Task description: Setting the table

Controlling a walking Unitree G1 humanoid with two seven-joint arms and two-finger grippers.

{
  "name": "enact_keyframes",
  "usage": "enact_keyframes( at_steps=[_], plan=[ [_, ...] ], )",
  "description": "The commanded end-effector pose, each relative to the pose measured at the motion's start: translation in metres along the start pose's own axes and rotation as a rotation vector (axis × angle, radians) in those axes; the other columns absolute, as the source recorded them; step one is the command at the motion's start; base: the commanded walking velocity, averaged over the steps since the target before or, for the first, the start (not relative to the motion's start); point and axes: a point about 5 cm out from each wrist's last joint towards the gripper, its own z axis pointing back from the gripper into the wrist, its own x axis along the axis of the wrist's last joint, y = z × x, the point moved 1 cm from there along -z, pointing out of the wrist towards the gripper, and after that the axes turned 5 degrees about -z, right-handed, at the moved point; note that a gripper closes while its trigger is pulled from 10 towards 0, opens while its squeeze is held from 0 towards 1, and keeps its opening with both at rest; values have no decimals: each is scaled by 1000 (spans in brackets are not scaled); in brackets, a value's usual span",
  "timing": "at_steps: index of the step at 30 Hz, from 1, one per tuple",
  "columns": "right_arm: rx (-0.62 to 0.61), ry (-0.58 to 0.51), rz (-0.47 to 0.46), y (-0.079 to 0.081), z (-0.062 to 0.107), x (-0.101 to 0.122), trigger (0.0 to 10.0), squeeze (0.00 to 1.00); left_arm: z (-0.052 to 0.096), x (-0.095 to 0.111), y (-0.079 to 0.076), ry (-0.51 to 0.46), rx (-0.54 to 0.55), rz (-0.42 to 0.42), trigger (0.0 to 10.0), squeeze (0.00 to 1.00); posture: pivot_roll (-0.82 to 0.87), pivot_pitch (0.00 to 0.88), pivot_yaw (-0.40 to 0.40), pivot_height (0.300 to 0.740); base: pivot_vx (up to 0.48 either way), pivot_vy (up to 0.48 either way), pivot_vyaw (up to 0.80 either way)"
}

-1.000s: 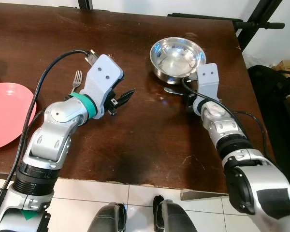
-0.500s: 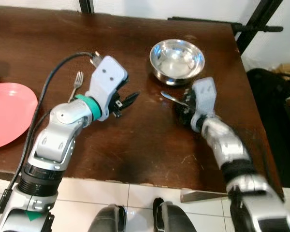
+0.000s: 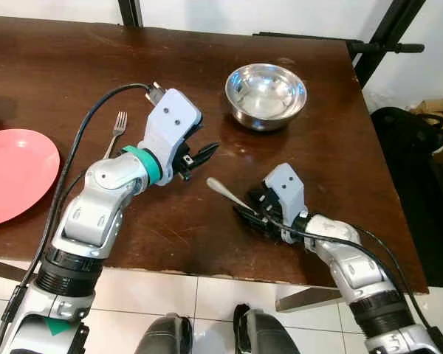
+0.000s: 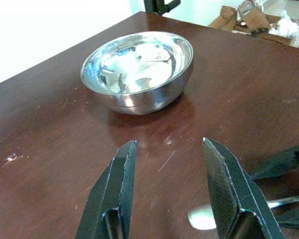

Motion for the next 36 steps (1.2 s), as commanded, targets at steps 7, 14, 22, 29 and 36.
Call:
enact_keyframes(
  at_steps=[7, 14, 22, 29, 36],
  plan=[
    [-118, 86, -34, -9, -1, -12, 0, 0, -7, -1, -4, -10, -2, 2, 10000, 0, 10, 22, 21, 740, 0, 0, 0],
    [-122, 122, -36, -5, 1, -23, 0, 0, -6, -1, -1, -13, 8, 1, 10000, 0, 10, 22, 17, 740, 0, 0, 0],
    [-229, -49, -127, -16, 7, 8, 0, 0, -10, -4, -4, -19, 10, 12, 10000, 0, -15, 21, 17, 740, 0, 0, 0],
    [-349, -253, -151, -21, 16, 47, 0, 0, -12, -7, -2, -15, 21, 16, 10000, 0, -33, 1, 29, 740, 0, 0, 0],
    [-529, -489, -174, -25, 35, 82, 7882, 0, -12, -12, 4, 2, 104, 41, 10000, 0, -40, 0, 38, 740, 0, 0, 0]
  ],
)
